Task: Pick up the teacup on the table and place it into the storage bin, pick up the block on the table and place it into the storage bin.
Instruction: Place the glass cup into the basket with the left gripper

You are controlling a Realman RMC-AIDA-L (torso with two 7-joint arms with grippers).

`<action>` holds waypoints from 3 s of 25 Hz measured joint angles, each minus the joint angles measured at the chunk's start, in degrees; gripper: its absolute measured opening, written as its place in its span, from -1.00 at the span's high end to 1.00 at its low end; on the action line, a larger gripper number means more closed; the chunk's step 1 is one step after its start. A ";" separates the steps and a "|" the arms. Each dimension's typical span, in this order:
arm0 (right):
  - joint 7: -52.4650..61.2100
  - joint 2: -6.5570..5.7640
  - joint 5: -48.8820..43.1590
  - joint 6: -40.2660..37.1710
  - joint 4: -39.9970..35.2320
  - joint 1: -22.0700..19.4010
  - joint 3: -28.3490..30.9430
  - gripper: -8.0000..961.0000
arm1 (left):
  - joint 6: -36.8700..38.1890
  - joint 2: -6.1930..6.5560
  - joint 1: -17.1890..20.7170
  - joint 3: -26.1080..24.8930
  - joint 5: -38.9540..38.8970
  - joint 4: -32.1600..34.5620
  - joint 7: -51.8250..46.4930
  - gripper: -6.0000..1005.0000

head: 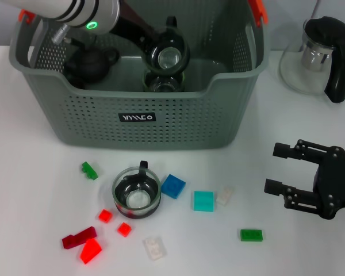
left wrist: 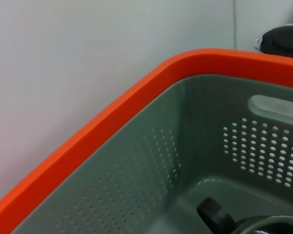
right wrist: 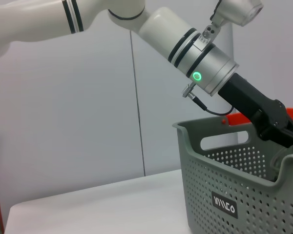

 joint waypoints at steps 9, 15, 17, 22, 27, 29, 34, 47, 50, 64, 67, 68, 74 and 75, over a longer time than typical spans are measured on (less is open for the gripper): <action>0.00 0.00 0.00 0.30 0.71 0.28 -0.03 -0.55 | -2.00 -0.28 -1.04 1.16 2.81 -2.75 -1.14 0.91; 0.00 -0.02 0.00 0.43 0.84 0.28 -0.04 -0.55 | -2.79 -0.25 -1.09 1.14 3.22 -3.25 -1.37 0.91; 0.00 -0.02 0.00 0.43 0.86 0.28 -0.04 -0.55 | -2.90 -0.27 -1.09 1.19 3.56 -3.31 -1.38 0.91; 0.00 -0.19 0.00 0.50 1.18 0.33 -0.04 -0.55 | -2.80 -0.36 -1.09 1.31 3.95 -3.40 -1.43 0.91; 0.00 -0.30 0.00 0.51 1.34 0.43 -0.04 -0.55 | -2.56 -0.38 -1.25 1.32 4.06 -3.97 -1.61 0.90; 0.00 -0.30 0.00 0.51 1.37 0.37 -0.04 -0.55 | -2.57 -0.19 -1.60 1.31 4.21 -4.75 -2.21 0.88; 0.00 -0.28 0.00 0.51 1.39 0.17 -0.04 -0.55 | -2.75 0.04 -1.98 1.45 4.73 -5.25 -2.88 0.84; 0.00 -0.36 0.00 0.51 1.41 -0.17 -0.04 -0.55 | -2.98 -0.48 -2.39 0.84 4.73 -4.75 -2.92 0.35; 0.00 -0.37 -0.10 0.51 1.51 -0.20 -0.04 -0.55 | -2.67 -0.59 -2.46 0.81 4.71 -4.47 -2.94 0.31; 0.00 -0.46 -0.45 0.51 1.57 0.11 -0.04 -0.55 | 0.68 -1.10 -1.41 0.94 4.58 -1.54 -2.96 0.24; 0.00 -0.46 -0.45 0.51 1.57 0.11 -0.04 -0.55 | 0.81 -1.20 -0.91 1.04 4.54 -0.87 -2.94 0.15; 0.00 -0.46 -0.45 0.50 1.57 0.11 -0.04 -0.55 | 0.83 -1.24 -0.68 1.05 4.54 -0.47 -2.94 0.09; 0.08 -0.46 -0.50 0.51 1.93 0.21 -0.04 -0.55 | 1.26 -1.67 0.02 1.25 4.56 1.02 -2.63 -0.22; 0.08 -0.47 -0.51 0.51 1.99 0.26 -0.04 -0.56 | 1.32 -1.69 0.03 1.30 4.56 1.04 -2.61 -0.22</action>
